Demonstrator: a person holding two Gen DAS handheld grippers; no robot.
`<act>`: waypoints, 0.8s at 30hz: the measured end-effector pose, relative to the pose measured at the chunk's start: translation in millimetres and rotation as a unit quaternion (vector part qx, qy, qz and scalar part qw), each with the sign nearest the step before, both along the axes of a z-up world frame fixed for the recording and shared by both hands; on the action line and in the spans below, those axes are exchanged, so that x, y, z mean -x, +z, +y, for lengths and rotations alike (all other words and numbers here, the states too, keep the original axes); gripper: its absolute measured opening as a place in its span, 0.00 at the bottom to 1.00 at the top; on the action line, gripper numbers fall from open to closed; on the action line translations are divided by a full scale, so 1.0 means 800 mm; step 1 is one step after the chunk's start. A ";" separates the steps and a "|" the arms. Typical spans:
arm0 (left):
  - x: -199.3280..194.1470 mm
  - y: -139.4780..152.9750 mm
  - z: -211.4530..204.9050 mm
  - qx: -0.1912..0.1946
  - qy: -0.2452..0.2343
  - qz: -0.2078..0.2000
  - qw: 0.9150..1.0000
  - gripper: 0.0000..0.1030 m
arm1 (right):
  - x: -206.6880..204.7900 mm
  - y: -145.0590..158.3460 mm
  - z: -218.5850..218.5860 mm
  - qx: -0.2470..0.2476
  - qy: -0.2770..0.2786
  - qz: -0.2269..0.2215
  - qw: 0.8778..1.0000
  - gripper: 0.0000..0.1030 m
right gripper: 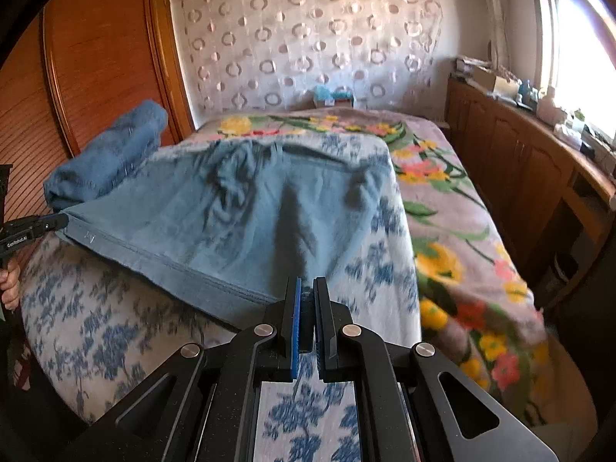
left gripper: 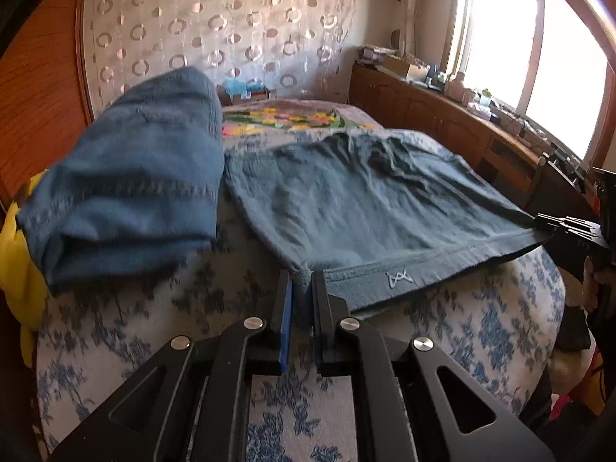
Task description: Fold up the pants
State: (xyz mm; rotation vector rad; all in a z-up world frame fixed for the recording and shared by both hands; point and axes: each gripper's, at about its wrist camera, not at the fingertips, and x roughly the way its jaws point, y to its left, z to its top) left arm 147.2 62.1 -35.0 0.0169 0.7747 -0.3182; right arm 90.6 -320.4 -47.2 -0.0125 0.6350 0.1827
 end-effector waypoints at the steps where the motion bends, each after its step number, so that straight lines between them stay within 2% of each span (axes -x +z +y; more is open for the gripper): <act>1: -0.001 -0.004 0.003 -0.001 0.000 0.004 1.000 0.10 | -0.003 0.002 0.000 -0.001 -0.002 0.004 1.000 0.06; 9: -0.002 -0.019 0.003 -0.006 -0.008 0.018 1.000 0.10 | -0.007 -0.008 -0.006 -0.023 -0.021 0.020 0.999 0.06; 16: 0.015 -0.024 0.005 -0.001 -0.021 0.024 0.999 0.10 | 0.003 -0.003 -0.007 -0.030 -0.027 0.006 0.999 0.06; 24: 0.020 -0.025 0.005 -0.004 -0.025 0.025 0.999 0.13 | 0.005 -0.017 -0.004 -0.020 -0.029 0.013 0.999 0.06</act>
